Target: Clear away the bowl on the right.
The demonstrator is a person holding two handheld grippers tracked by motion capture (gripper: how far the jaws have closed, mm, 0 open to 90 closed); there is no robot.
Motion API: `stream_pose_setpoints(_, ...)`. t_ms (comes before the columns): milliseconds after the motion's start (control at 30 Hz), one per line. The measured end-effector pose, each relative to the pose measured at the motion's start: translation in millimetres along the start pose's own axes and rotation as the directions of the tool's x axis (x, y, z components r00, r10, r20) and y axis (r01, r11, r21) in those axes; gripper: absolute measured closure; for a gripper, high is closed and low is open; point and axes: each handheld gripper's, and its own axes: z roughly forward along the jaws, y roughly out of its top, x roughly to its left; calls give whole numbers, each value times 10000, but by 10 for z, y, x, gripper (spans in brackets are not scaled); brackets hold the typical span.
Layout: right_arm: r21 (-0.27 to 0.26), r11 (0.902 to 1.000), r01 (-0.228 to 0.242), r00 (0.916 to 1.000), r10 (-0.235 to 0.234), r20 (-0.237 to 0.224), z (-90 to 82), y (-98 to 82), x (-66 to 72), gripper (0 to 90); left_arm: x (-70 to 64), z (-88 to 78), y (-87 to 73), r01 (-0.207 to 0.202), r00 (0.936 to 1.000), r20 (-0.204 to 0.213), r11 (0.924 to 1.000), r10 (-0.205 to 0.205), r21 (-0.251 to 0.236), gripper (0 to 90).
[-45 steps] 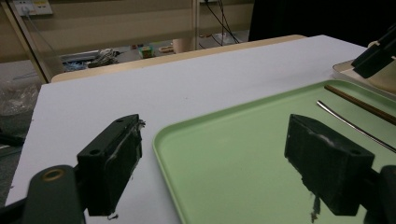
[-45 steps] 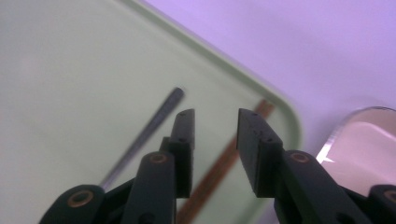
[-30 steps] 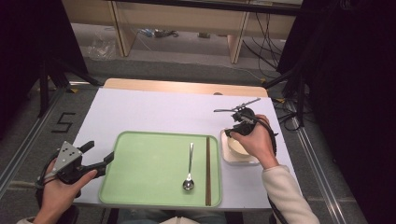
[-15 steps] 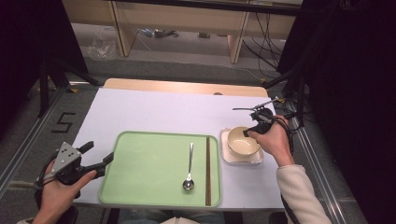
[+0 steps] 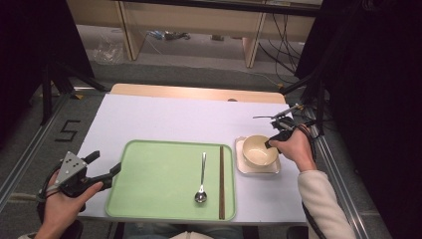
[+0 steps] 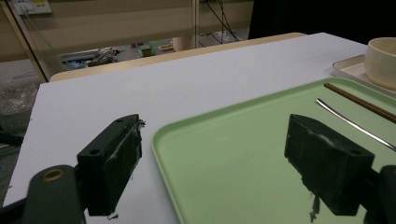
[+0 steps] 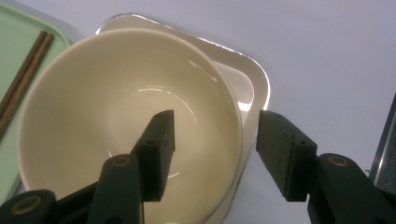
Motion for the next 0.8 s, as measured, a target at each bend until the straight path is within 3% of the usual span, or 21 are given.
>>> stream_pose_setpoints(33, -32, 9997, 230, 9997, -230, 16, 19, -2, -21, 485, -3, 3, -3, -17, 10000, 34, 10000, 17, 29, 185)
stream_pose_setpoints(67, 237, 9994, -232, 9997, 229, 131, 16, 4, 8, 491, -2, 6, -6, -5, 10000, 62, 10000, 5, 72, 185)
stream_pose_setpoints(133, 245, 9996, -141, 9998, 137, 176, 52, -9, -16, 501, 2, 4, -3, -18, 10000, 89, 10000, 18, 21, 185)
stream_pose_setpoints(167, 519, 9974, -498, 9986, 488, 205, 48, 2, 8, 503, 0, 0, -2, -24, 9999, 102, 10000, 24, -10, 185)
stream_pose_setpoints(200, 399, 9992, -60, 9999, 55, 126, 80, -5, -39, 511, -1, -2, -2, -2, 9999, 121, 10000, 3, -31, 185)
stream_pose_setpoints(300, 552, 9981, 270, 9996, -274, 62, 138, -2, -86, 530, 0, -5, -1, -19, 9999, 105, 10000, 20, -32, 185)
stream_pose_setpoints(367, 984, 9950, -151, 9998, 165, -130, 147, 18, -69, 558, -4, -2, 0, -24, 9999, 108, 10000, 24, -16, 185)
stream_pose_setpoints(400, 1104, 9939, 19, 9990, 30, -446, 177, 19, -83, 566, -5, 1, 1, -57, 9999, 113, 10000, 57, -3, 185)
stream_pose_setpoints(467, 1209, 9925, -180, 9998, 183, -18, 210, 27, -36, 584, -6, 5, 1, -57, 9999, 119, 10000, 57, 9, 185)
stream_pose_setpoints(533, 1309, 9914, 43, 10000, -33, -82, 256, 33, -40, 593, -7, 5, 1, -61, 9999, 108, 10000, 61, 15, 185)
stream_pose_setpoints(633, 1474, 9889, 192, 9985, -112, -545, 304, 48, -61, 616, -5, 0, 0, -51, 9999, 99, 10000, 51, 5, 185)
stream_pose_setpoints(767, 1572, 9873, 239, 9980, -145, -608, 345, 61, -58, 649, -4, -2, -1, -38, 9999, 113, 10000, 38, -12, 185)
stream_pose_setpoints(800, 1489, 9877, 487, 9978, -414, -520, 360, 66, -64, 664, -4, -2, 0, -41, 9999, 115, 10000, 41, -10, 185)
